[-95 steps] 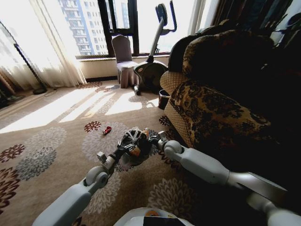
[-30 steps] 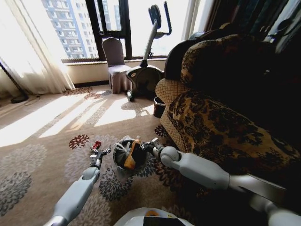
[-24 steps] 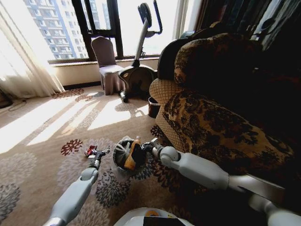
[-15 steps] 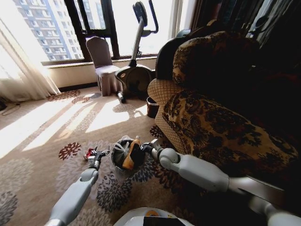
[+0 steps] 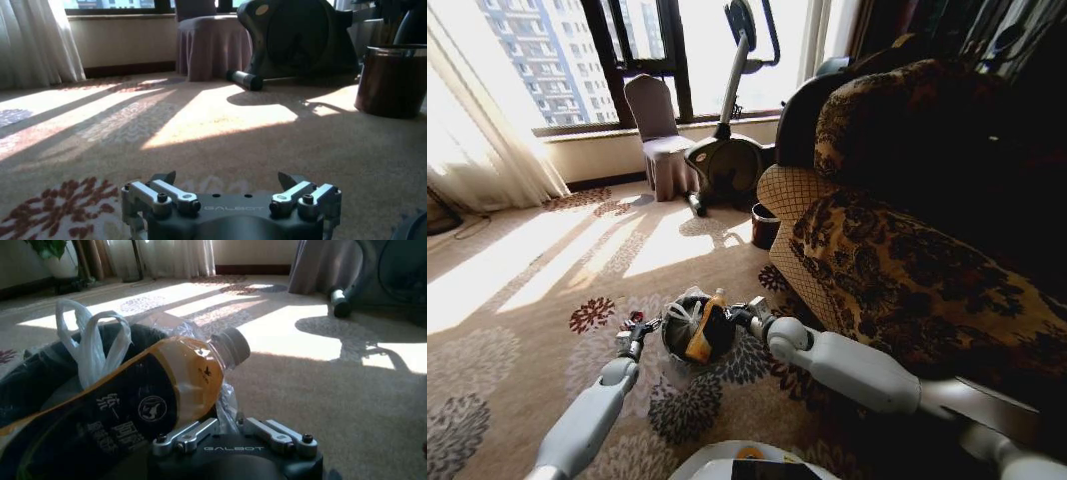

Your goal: Pick up the trash from the ground and place it into the trash bin.

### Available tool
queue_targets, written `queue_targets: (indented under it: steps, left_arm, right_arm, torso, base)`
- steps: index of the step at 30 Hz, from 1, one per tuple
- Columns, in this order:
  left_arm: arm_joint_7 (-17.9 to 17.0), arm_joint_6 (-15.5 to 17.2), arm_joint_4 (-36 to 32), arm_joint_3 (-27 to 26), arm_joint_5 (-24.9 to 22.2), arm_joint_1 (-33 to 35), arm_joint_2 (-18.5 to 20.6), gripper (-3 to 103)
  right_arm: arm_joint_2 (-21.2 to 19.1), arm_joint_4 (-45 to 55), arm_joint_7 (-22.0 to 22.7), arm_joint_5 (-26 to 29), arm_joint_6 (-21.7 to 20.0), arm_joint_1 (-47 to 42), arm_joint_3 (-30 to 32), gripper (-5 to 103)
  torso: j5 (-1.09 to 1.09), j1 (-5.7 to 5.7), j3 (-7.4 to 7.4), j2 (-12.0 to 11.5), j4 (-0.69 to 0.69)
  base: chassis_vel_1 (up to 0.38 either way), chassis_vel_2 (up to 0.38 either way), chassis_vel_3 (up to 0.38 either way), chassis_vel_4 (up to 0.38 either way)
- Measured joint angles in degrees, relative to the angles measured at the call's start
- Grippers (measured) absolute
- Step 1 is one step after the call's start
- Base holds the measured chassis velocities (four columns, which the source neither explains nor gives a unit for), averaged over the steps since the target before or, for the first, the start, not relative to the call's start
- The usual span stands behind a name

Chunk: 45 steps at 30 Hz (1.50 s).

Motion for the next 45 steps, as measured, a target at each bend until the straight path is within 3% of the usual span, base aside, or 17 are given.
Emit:
queue_targets:
  steps: [7, 9, 13, 16, 19, 28, 35, 37, 43, 45]
  left_arm:
    - [-0.8, 0.2, -0.2, 0.1, -2.3, -0.5, -0.3, 102]
    - [-2.1, 2.0, -1.3, 0.1, -4.1, -0.7, -0.5, 100]
    - [-4.4, 4.3, -3.0, 0.1, -7.1, -0.7, -0.9, 97]
    - [-5.3, 5.1, -3.5, 0.3, -7.6, -1.0, -1.7, 100]
    - [-5.6, 5.3, -3.5, 0.3, -8.0, -1.1, -2.0, 100]
    - [-8.7, 6.3, -3.3, -0.1, -10.2, -1.7, -2.2, 100]
    - [-7.9, 6.8, -3.5, -0.1, -10.1, -1.1, -1.1, 100]
    - [-6.4, 6.2, -2.7, 0.1, -8.9, -1.0, -0.8, 100]
    - [-5.5, 5.5, -1.6, 0.6, -6.3, -1.2, -1.3, 100]
    - [-5.5, 5.5, -1.4, 0.9, -5.5, -1.5, -1.5, 100]
  right_arm:
    - [-0.1, -0.4, 0.1, -0.1, 1.6, -0.3, 0.6, 0]
    - [-0.7, -0.3, 0.0, 0.0, 2.0, -0.5, 1.3, 0]
    - [-1.4, -0.3, -0.1, 0.1, 2.2, -0.6, 2.0, 0]
    - [-2.1, -0.3, -0.1, 0.1, 2.3, -1.1, 2.6, 0]
    - [-2.2, -0.3, -0.1, 0.1, 2.3, -1.3, 2.8, 0]
    - [-1.9, -0.3, -0.5, -0.2, 2.9, -1.7, 3.2, 0]
    - [-1.5, -1.0, -0.4, -0.5, 3.6, -1.4, 3.8, 0]
    - [-1.9, -1.7, 2.1, -0.5, 3.2, -1.3, 5.5, 0]
    - [-2.5, -2.5, 3.9, 0.4, 2.6, -1.1, 6.5, 0]
    - [-2.1, -3.1, 4.4, 0.4, 2.5, -1.0, 6.5, 0]
  torso:
    - [-0.05, -0.07, -0.05, 0.0, -0.03]
    - [-0.04, -0.09, -0.07, 0.0, 0.04]
    - [0.0, -0.11, -0.16, -0.1, 0.04]
    - [0.02, -0.13, -0.57, -0.7, -0.09]
    - [0.0, -0.13, -0.84, -1.0, -0.13]
    - [-0.03, -0.17, -1.72, -1.8, 0.0]
    - [0.0, -0.17, -1.86, -1.9, -0.03]
    - [0.0, -0.17, -1.86, -2.0, -0.04]
    - [-0.01, -0.18, -1.85, -2.0, 0.02]
    - [-0.02, -0.18, -1.84, -1.9, -0.03]
  base:
    - [0.39, 0.001, -0.341, -0.013]
    - [0.311, 0.001, -0.265, 0.006]
    - [0.228, 0.029, -0.132, 0.003]
    - [-0.049, 0.007, 0.045, -0.002]
    - [-0.082, -0.012, 0.113, 0.006]
    - [0.037, 0.049, 0.06, 0.047]
    - [0.082, 0.076, 0.08, 0.081]
    - [0.107, 0.092, 0.098, 0.099]
    - [0.089, 0.096, 0.084, 0.081]
    - [0.023, 0.028, 0.022, 0.01]
